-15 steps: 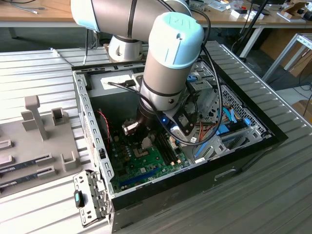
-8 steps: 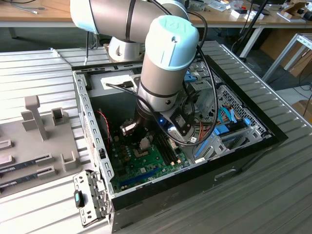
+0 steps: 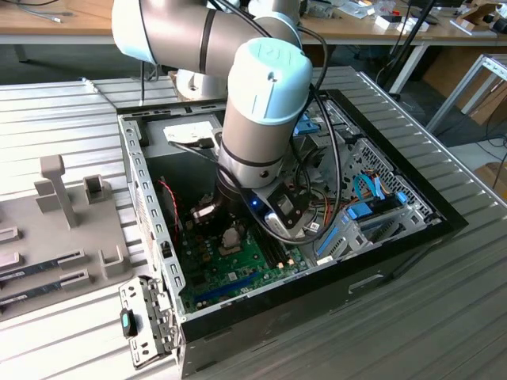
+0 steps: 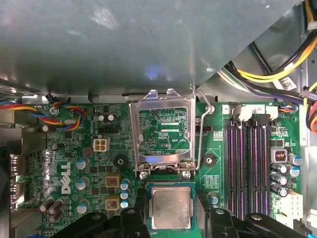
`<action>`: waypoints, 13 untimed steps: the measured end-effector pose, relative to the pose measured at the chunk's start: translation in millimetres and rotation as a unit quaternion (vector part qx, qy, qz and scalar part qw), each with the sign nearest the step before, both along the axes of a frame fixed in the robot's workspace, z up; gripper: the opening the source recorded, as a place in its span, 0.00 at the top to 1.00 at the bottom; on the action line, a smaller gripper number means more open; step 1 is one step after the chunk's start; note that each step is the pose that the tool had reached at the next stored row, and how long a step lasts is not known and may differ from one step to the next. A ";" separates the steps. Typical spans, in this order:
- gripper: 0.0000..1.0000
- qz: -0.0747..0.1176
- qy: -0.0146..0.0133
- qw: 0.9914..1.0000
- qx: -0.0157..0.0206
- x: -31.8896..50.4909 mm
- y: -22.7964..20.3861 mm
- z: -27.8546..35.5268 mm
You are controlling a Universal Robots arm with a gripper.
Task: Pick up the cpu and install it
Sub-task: 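Place the cpu into insertion slot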
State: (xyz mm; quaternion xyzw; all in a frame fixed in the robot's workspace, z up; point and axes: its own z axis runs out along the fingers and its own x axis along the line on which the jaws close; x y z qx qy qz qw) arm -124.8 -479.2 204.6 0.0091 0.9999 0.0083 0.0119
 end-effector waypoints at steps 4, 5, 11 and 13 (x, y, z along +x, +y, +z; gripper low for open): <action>0.53 0.001 0.000 1.000 0.000 -0.9 0.0 -1.1; 0.53 0.002 0.000 1.000 0.000 -1.2 -0.2 -1.4; 0.53 0.004 0.000 1.000 0.000 -2.7 -3.0 -2.2; 0.53 0.005 0.000 1.000 -0.001 -2.7 -4.2 -2.5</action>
